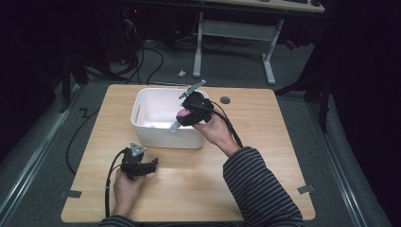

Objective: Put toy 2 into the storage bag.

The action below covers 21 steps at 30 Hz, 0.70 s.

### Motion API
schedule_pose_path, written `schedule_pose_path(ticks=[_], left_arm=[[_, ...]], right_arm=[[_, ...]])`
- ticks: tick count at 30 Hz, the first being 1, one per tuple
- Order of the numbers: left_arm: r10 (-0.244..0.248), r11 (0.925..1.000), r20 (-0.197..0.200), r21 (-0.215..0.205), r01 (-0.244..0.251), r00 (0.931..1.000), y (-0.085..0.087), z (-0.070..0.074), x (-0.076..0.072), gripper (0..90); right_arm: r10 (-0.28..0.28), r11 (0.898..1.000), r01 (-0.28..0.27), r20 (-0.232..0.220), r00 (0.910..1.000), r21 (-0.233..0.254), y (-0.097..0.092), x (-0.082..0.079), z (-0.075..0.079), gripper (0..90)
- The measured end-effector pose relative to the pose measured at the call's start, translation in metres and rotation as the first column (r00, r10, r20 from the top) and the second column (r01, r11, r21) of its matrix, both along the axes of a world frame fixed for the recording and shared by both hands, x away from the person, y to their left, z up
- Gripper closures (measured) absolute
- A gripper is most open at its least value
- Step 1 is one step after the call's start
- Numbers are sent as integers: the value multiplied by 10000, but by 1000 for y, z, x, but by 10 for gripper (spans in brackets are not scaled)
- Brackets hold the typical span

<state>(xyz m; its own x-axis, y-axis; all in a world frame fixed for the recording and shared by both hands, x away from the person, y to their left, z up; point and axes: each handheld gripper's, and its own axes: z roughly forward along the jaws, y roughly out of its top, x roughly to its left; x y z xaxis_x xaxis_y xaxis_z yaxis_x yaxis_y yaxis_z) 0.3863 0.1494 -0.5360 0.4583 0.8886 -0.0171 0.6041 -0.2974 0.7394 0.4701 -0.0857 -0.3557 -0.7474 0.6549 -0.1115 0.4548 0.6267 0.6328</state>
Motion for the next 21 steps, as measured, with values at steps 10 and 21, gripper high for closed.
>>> schedule_pose_path(ticks=[10,21], left_arm=[[-6,10000,2,19,6,10000,0,0,0,250],[-9,10000,0,21,9,10000,0,0,0,250]], right_arm=[[34,9999,-28,-403,9992,141,-2,3,-7,418],[110,9998,-99,-628,9980,174,-8,2,-11,380]])
